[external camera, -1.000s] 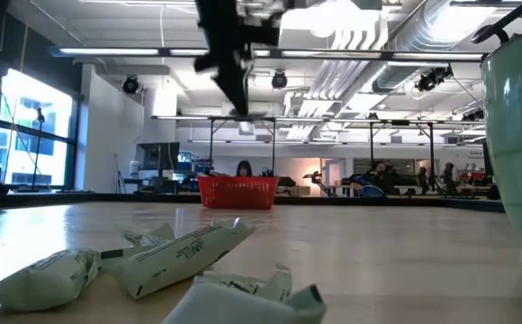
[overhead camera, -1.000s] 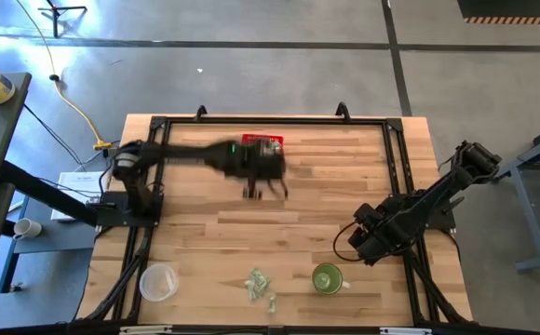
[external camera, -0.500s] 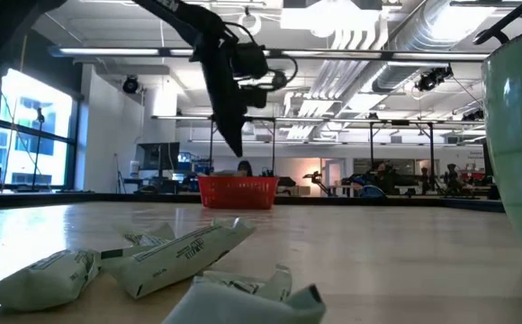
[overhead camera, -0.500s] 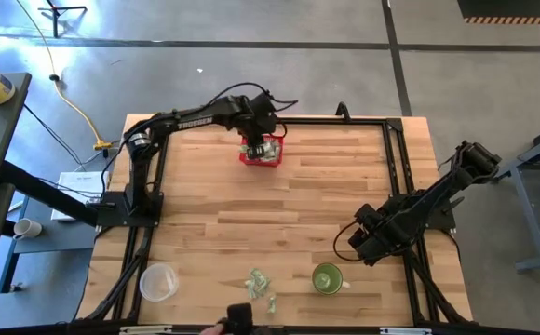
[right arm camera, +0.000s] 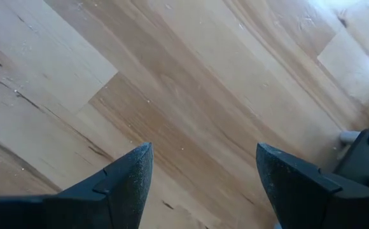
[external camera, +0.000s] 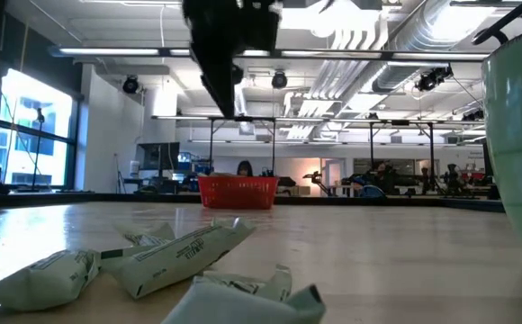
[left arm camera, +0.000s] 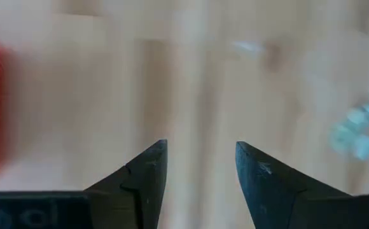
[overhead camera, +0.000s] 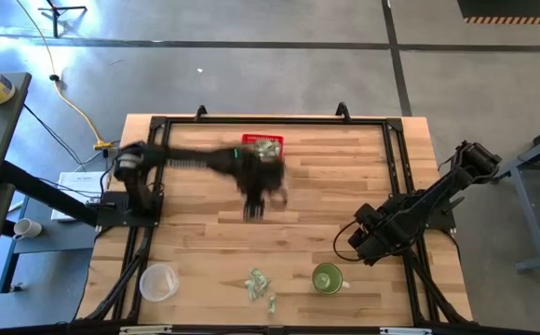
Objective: Pick and place items into bin
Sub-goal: Put the light green stevia packet into the red bin
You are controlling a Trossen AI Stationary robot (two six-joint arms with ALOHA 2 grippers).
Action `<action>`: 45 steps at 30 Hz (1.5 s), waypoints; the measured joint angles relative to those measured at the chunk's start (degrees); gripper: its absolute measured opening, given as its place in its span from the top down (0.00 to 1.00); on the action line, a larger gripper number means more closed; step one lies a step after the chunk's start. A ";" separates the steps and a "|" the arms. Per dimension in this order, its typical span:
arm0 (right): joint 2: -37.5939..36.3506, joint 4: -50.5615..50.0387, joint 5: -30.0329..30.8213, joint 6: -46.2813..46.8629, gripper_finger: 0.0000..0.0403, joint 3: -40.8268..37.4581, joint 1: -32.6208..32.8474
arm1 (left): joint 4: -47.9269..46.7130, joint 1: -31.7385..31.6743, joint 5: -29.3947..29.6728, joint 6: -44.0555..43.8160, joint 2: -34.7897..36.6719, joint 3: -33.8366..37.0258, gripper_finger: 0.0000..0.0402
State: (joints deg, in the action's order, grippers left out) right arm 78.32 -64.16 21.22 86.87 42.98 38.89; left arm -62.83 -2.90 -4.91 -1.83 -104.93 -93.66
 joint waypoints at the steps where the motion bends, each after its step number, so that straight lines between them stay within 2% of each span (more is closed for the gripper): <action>1: -0.01 -0.02 0.18 -0.17 0.33 0.00 0.00 | 0.58 3.60 1.34 -2.17 -0.06 0.71 0.45; 4: -0.01 -0.02 0.81 -0.66 0.33 0.00 0.05 | 4.57 13.67 3.90 -4.62 -1.10 3.50 0.45; 7: -0.01 0.06 1.65 -1.97 0.33 0.00 0.13 | 9.86 20.83 5.88 -7.07 -1.26 7.28 0.45; 12: -0.01 0.11 3.12 -3.25 0.33 0.00 0.12 | 24.61 25.17 1.65 -30.99 -1.24 14.82 0.45; 15: -0.01 0.15 3.49 -3.35 0.33 0.00 0.11 | 34.41 29.01 4.19 -31.36 -1.20 18.17 0.45; 17: -0.01 0.17 3.23 -3.35 0.33 0.00 0.11 | 37.12 31.09 5.29 -31.65 -1.20 19.26 0.45; 21: -0.01 0.36 2.43 -3.34 0.33 0.00 0.13 | 39.29 31.54 5.86 -37.18 -2.98 19.32 0.45; 26: 0.01 0.72 1.87 -3.32 0.33 0.00 0.15 | 42.28 35.26 14.92 -38.62 -6.55 19.32 0.45; 32: 0.05 0.66 1.08 -3.32 0.33 0.00 0.42 | 43.93 36.17 20.21 -42.57 -12.28 16.17 0.45; 40: 0.12 0.38 0.89 -3.31 0.33 -0.07 0.44 | 40.05 36.83 21.24 -41.25 -17.43 12.11 0.45; 43: 0.12 0.27 1.10 -3.32 0.33 -0.09 0.42 | 36.59 36.74 21.73 -37.15 -17.20 12.12 0.47; 45: 0.12 0.11 1.36 -3.32 0.33 -0.19 0.44 | 34.92 36.71 23.13 -32.56 -16.81 12.15 0.52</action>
State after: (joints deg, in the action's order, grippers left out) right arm 78.43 -64.05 22.58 83.55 42.79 39.33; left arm -27.91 33.81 18.22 -34.39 -121.74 -81.51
